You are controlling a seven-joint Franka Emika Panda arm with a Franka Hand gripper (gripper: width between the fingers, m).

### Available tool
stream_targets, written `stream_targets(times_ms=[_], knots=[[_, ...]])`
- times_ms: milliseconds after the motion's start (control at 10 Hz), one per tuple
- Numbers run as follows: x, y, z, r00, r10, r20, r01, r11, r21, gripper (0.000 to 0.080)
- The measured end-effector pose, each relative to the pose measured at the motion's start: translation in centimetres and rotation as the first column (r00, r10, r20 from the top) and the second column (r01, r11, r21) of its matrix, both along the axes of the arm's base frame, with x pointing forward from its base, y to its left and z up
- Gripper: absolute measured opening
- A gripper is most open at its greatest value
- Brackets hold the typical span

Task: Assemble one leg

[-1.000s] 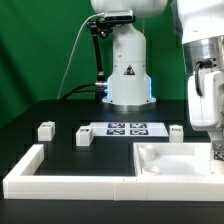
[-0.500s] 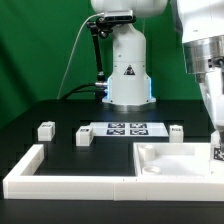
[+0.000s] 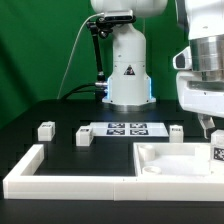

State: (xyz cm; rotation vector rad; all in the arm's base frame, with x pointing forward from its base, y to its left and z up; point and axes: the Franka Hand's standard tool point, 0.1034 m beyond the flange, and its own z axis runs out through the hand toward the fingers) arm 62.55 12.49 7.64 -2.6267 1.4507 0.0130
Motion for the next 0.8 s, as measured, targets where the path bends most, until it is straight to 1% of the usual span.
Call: stream_targets(times_ms=[100,200,300,400,500,600,700,800], knots=[[0.08,-0.06,0.07,0.995,0.098,0.003,-0.098,0.995,-0.017,0.0648],[0.23,-0.18,0.13,0.975,0.221,0.011,-0.22,0.975,-0.041,0.0648],[0.25,-0.26,0.13,0.953,0.302,0.016,-0.301,0.952,-0.057,0.0648],[0.31,-0.38,0.11,0.931,0.365,0.025,-0.363,0.93,-0.066,0.0648],[0.31,-0.39,0.1,0.926,0.377,0.026,-0.374,0.925,-0.067,0.0638],[0.31,-0.39,0.1,0.926,0.376,0.026,-0.374,0.925,-0.067,0.0429],[0.32,-0.39,0.1,0.926,0.376,0.026,-0.374,0.925,-0.067,0.0429],[0.26,-0.49,0.06,0.926,0.376,0.023,-0.374,0.925,-0.067,0.0297]])
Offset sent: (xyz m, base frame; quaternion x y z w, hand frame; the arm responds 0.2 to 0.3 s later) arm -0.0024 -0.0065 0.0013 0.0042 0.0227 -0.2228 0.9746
